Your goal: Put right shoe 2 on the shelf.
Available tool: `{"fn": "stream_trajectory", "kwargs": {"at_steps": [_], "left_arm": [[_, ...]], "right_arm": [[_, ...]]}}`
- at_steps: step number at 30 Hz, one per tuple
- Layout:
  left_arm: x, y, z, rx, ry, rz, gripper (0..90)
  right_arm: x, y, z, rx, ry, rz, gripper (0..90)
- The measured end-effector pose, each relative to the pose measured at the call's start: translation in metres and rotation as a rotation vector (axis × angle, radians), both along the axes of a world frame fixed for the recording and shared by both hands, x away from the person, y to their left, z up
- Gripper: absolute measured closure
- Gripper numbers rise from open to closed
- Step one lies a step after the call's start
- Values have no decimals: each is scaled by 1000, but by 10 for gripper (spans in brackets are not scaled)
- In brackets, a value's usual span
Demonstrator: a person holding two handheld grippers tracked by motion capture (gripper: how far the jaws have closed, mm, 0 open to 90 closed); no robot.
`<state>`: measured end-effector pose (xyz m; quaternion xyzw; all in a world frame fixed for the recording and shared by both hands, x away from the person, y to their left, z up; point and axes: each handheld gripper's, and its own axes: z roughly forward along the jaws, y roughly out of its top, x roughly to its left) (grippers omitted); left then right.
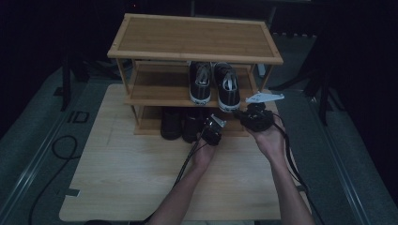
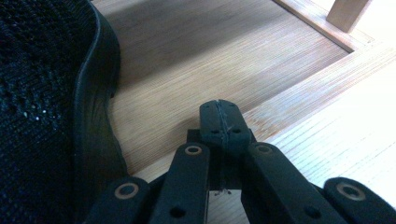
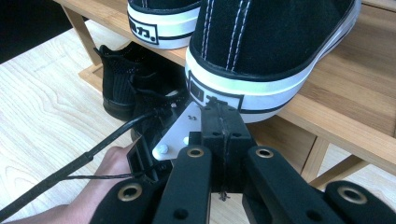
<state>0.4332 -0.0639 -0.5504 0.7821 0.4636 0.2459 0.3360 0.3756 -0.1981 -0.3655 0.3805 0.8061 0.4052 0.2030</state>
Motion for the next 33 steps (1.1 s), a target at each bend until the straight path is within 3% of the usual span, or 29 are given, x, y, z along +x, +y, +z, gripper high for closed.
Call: {"fn": "stream_trajectory", "kwargs": {"at_steps": [10,20,33], "left_arm": [[0,0,0,-4,3,2,900],[0,0,0,-2,3,5,900],[0,0,0,-4,3,8,900]], "right_arm": [[4,12,-4,-4,5,23,900],[8,5,-1,1,4,2,900],[17,11,-6,4,22,10,900]]}}
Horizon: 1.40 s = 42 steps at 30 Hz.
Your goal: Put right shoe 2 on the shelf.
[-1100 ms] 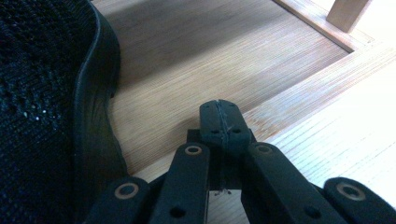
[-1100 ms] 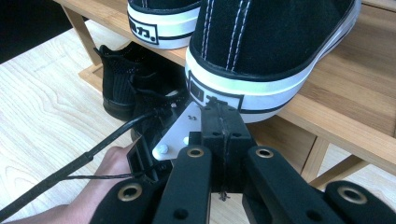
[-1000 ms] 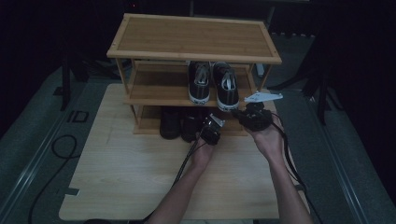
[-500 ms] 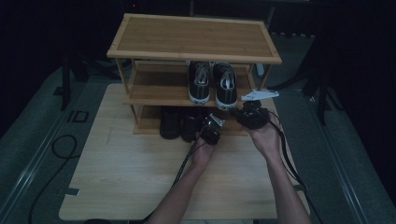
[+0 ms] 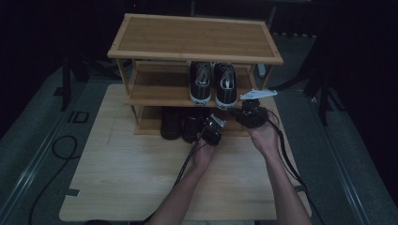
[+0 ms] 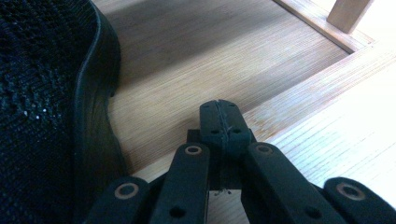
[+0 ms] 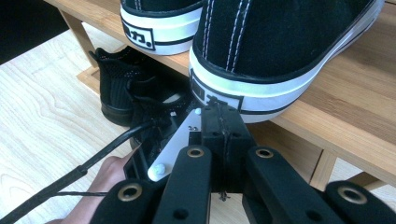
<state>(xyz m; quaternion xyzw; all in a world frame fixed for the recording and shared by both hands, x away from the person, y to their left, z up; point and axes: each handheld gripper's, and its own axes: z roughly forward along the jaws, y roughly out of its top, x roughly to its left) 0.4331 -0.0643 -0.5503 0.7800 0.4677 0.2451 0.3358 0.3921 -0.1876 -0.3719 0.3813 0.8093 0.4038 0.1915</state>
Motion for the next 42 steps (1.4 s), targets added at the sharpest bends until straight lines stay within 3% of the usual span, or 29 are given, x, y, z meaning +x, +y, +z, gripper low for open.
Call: {"fn": "stream_trajectory", "kwargs": {"at_steps": [31,42], "left_arm": [[0,0,0,2,1,-3,900],[0,0,0,-3,2,-2,900]], "right_arm": [[15,17,-3,9,24,21,900],[14,14,-2,-14,16,13,900]]}}
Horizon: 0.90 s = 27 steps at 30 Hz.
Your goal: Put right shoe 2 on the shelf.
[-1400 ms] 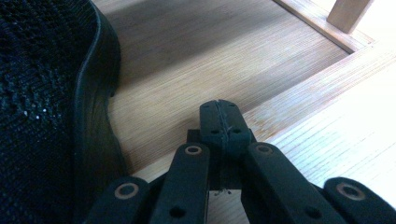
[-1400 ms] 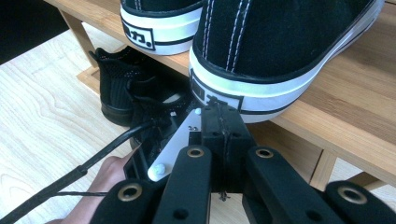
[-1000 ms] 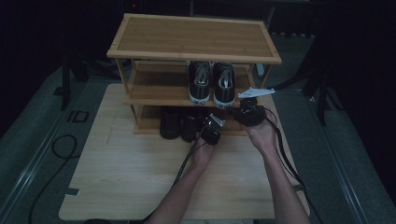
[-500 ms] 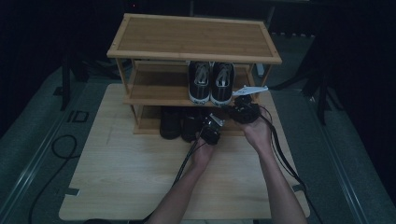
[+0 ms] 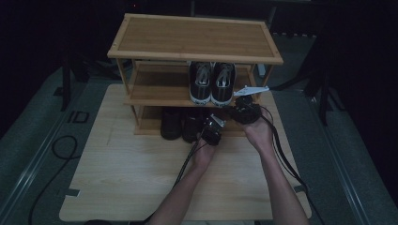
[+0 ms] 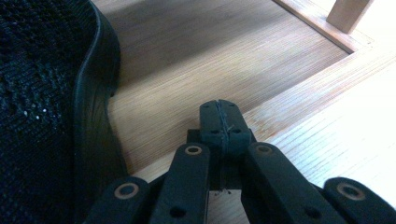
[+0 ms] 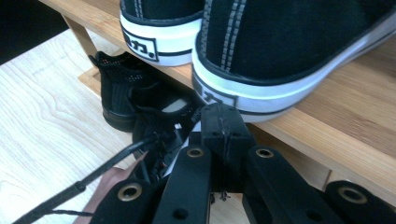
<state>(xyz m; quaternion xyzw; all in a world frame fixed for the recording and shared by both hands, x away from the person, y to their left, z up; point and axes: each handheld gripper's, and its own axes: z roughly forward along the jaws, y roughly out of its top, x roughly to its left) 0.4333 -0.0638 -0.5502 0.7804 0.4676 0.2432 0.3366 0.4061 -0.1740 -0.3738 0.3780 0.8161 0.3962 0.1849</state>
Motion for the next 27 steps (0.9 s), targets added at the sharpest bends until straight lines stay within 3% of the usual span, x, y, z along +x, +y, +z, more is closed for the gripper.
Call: {"fn": "stream_trajectory", "kwargs": {"at_steps": [11,18,27], "left_arm": [[0,0,0,2,-3,-5,900],[0,0,0,5,-3,-2,900],[-1,0,0,4,-5,-7,900]], "right_arm": [[-10,-17,6,-41,-16,-13,900],[-13,-38,-13,-63,21,-52,900],[-10,-50,-37,-73,74,-83,900]]}}
